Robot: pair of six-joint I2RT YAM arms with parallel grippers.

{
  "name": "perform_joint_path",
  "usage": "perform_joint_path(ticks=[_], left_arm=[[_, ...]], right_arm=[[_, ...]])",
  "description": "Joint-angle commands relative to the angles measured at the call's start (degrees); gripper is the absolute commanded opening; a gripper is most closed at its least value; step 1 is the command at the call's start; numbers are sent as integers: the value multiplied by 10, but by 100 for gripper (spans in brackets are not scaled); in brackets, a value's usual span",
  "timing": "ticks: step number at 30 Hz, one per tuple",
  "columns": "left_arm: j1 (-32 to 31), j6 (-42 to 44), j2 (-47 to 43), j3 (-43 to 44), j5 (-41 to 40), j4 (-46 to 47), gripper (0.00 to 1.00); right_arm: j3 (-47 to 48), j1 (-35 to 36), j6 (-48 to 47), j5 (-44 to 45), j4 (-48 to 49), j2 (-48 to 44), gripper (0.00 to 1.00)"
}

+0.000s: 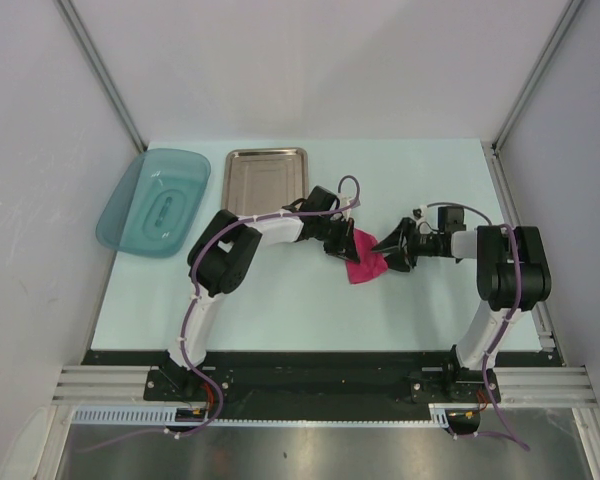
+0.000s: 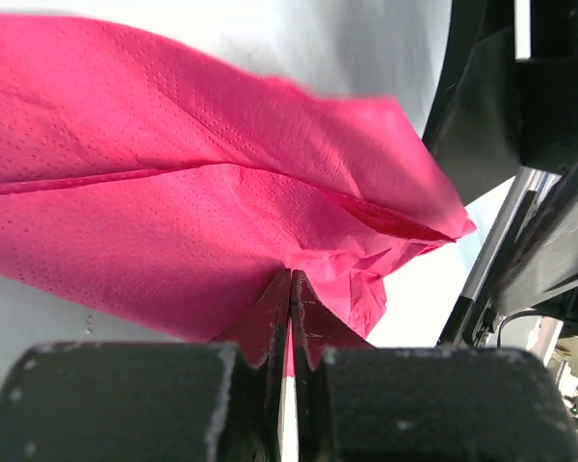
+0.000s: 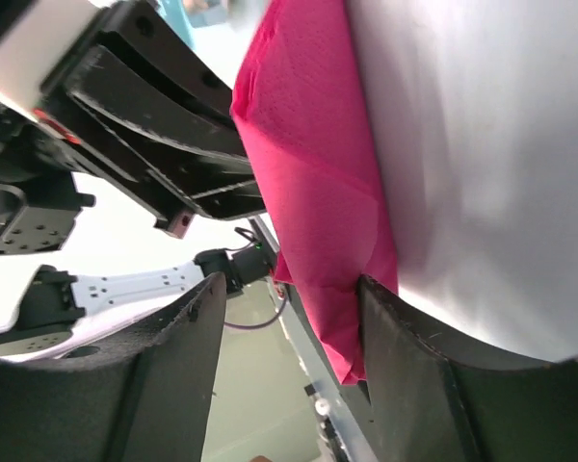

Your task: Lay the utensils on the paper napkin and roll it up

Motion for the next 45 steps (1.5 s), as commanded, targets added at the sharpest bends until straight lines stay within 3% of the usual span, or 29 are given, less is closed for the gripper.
perform_joint_path(ticks=[1,4,7,15,26,32,40,43,45], left_arm=[[-4,33,22,4,-55,-21,4],[-4,33,22,3,-56,-20,4],[-4,33,23,3,-55,-21,5],[-4,33,27,11,-56,-23,4],[-4,33,26,3,-56,-23,5],[-4,34,27,4,-57,-23,4],[-4,33,27,6,-54,-20,4],[-4,35,24,4,-54,-20,4],[-4,37,23,3,-54,-22,4]], right_arm=[[-4,-1,44,-29,34,-16,60],[-12,1,41,-16,22,-16,59],[1,5,-22,33,-64,-13,60],[11,8,-87,29,-160,0,59],[57,8,-104,102,-113,1,59],[72,8,-91,100,-91,5,57],[78,44,-113,132,-118,8,50],[82,58,-119,148,-122,9,43],[86,64,-122,156,-125,9,31]])
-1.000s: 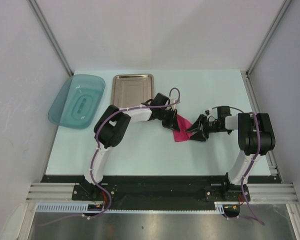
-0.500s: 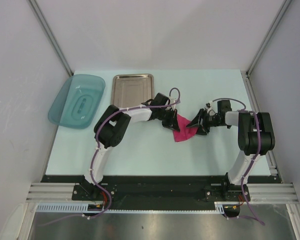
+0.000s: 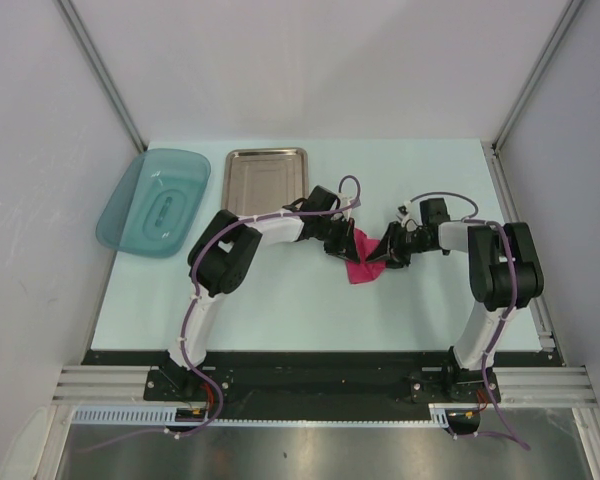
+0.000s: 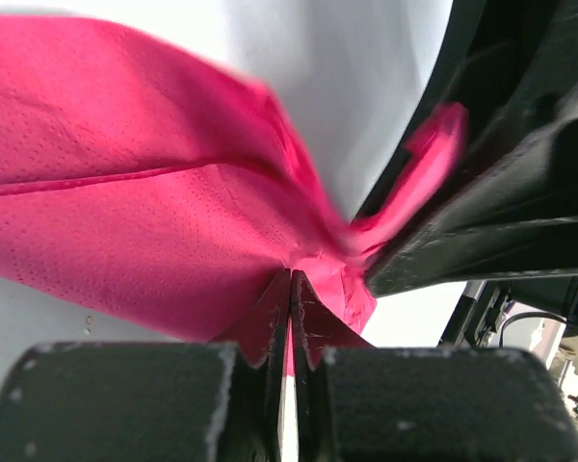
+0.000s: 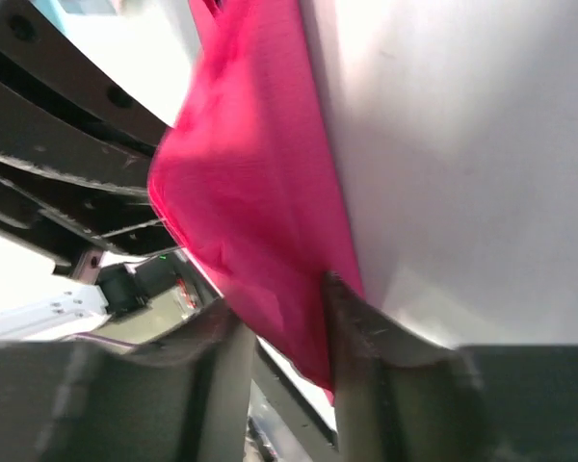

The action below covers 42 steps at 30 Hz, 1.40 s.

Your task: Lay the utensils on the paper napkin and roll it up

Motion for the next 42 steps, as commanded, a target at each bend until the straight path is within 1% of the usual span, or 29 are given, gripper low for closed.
perform_joint_path(ticks=[1,4,5,8,9,16,22,23,25,26,27,28,29,30,31,32,33,37,42], left_arm=[[-3,33,22,-3,-52,-13,4],[-3,32,21,-4,-51,-13,4],[-3,31,20,-4,-52,-12,4],[-3,30,18,-4,-49,-10,4],[-3,29,17,-4,-49,-9,4],[-3,16,-18,-21,-31,4,5],[9,-10,-72,-60,-6,37,11],[11,-17,-78,-68,10,46,13],[24,-51,-96,-102,27,90,15],[29,-67,-102,-116,39,140,16],[33,-81,-111,-130,60,161,17],[40,-113,-115,-156,73,185,18],[42,-129,-116,-169,83,230,18],[44,-148,-115,-182,103,256,18],[46,-191,-114,-207,111,282,17],[46,-212,-113,-220,116,340,16],[46,-254,-110,-247,118,370,15],[46,-329,-94,-286,109,508,13],[46,-352,-73,-280,98,534,10]], right_arm=[[26,13,-17,36,-11,4,21],[33,23,-18,51,-15,0,16],[35,28,-17,56,-15,0,10],[42,44,-16,72,-19,4,1],[46,48,-16,81,-20,6,0],[48,58,-17,110,-36,36,0],[50,62,-24,122,-45,47,0],[51,63,-25,124,-46,47,0],[50,64,-28,124,-47,47,0],[51,64,-30,124,-48,47,0],[50,64,-31,125,-48,47,0],[51,64,-32,125,-49,47,0],[50,63,-32,125,-49,47,0],[51,64,-32,126,-49,46,0],[51,63,-33,126,-50,45,0],[51,63,-32,127,-49,46,0],[50,64,-31,125,-49,46,0],[50,64,-32,124,-48,43,0],[56,64,-33,122,-54,40,0]])
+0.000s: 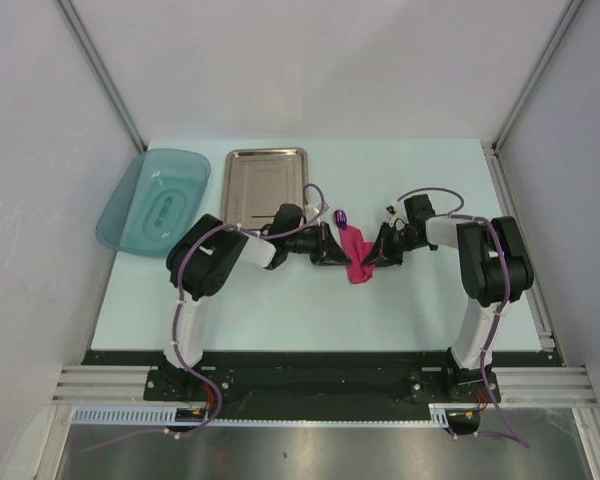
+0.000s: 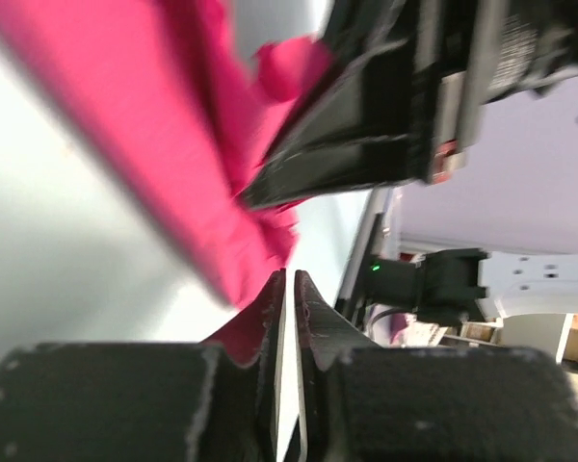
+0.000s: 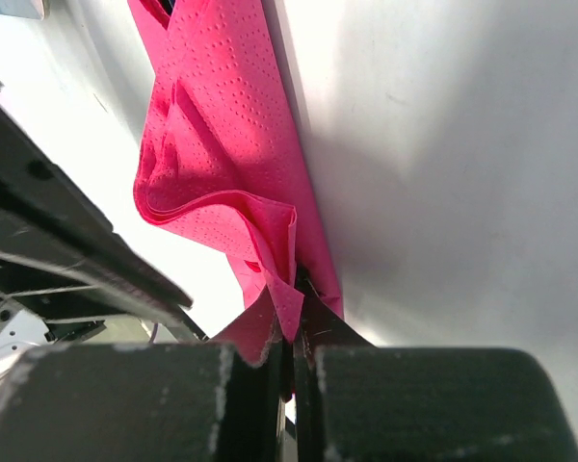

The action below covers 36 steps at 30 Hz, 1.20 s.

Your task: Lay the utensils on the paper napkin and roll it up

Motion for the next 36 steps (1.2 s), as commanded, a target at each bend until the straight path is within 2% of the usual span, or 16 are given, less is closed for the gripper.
perform_joint_path(ticks=[1,7,27,29,32,36], left_arm=[[-2,-57,14,11,5,115,9],[-3,-18,25,36,-16,33,6],[-10,19,62,63,-41,-56,0],[-11,28,62,62,-47,-68,0],[-10,36,62,61,-51,-82,0],[-11,42,62,64,-53,-87,0]], right_arm=[[12,7,-20,39,-12,8,0],[14,9,-20,37,-14,7,0],[17,17,-19,21,-27,-18,0],[17,17,-20,15,-29,-31,5],[19,14,-20,8,-36,-54,21],[18,7,-23,18,-47,-79,34]])
